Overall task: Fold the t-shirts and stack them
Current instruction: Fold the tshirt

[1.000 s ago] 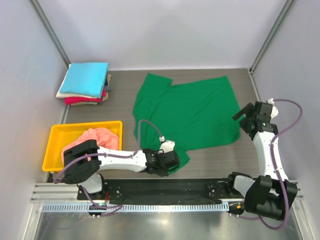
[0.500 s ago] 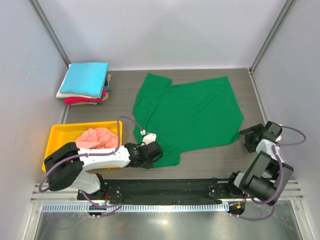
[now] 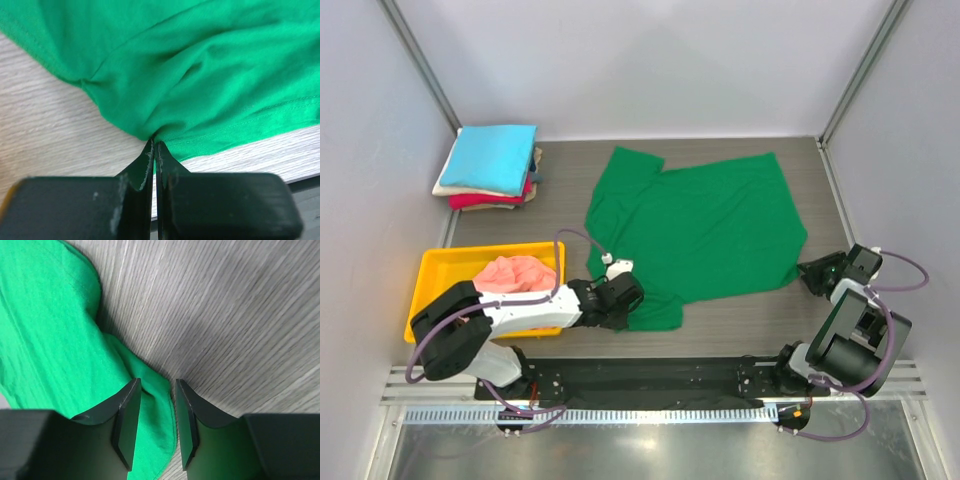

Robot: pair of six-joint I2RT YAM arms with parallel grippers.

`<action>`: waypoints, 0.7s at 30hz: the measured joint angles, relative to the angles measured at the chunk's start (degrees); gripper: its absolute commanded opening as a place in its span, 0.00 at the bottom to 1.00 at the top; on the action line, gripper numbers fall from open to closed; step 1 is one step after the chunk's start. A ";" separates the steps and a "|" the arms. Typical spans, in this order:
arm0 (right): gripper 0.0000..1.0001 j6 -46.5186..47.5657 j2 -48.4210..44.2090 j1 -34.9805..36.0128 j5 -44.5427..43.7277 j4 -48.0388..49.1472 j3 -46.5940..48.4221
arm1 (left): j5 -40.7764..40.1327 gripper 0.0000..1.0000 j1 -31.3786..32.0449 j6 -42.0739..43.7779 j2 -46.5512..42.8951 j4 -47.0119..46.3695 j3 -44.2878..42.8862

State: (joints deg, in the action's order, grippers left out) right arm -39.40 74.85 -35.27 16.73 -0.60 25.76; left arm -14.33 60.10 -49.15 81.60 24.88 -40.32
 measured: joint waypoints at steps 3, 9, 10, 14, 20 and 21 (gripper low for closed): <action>0.41 0.00 -0.50 0.00 0.61 0.87 -0.83 | 0.70 0.00 -0.63 0.57 0.81 -1.01 -0.50; 0.38 0.02 -0.26 0.15 1.75 1.33 -1.07 | 1.90 0.00 -1.40 1.66 2.08 -2.75 -1.25; 0.35 0.04 -0.02 0.24 1.95 1.49 -1.05 | 2.01 0.00 -1.49 1.68 2.16 -2.99 -1.27; 0.17 -0.02 2.54 0.74 3.23 2.47 -0.59 | 2.60 0.00 -1.97 1.84 2.38 -3.76 -1.29; 0.01 -0.59 5.44 1.09 5.42 4.24 0.24 | 3.48 0.00 -2.62 1.86 2.60 -4.83 -1.29; 0.01 -0.63 5.38 1.09 5.40 4.24 0.20 | 3.63 0.00 -2.75 1.88 2.60 -4.90 -1.29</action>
State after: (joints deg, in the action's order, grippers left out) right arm -40.03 80.23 -34.17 22.13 3.64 25.96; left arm -10.70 57.34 -47.27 84.20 19.99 -41.60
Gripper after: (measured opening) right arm 0.032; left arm 0.005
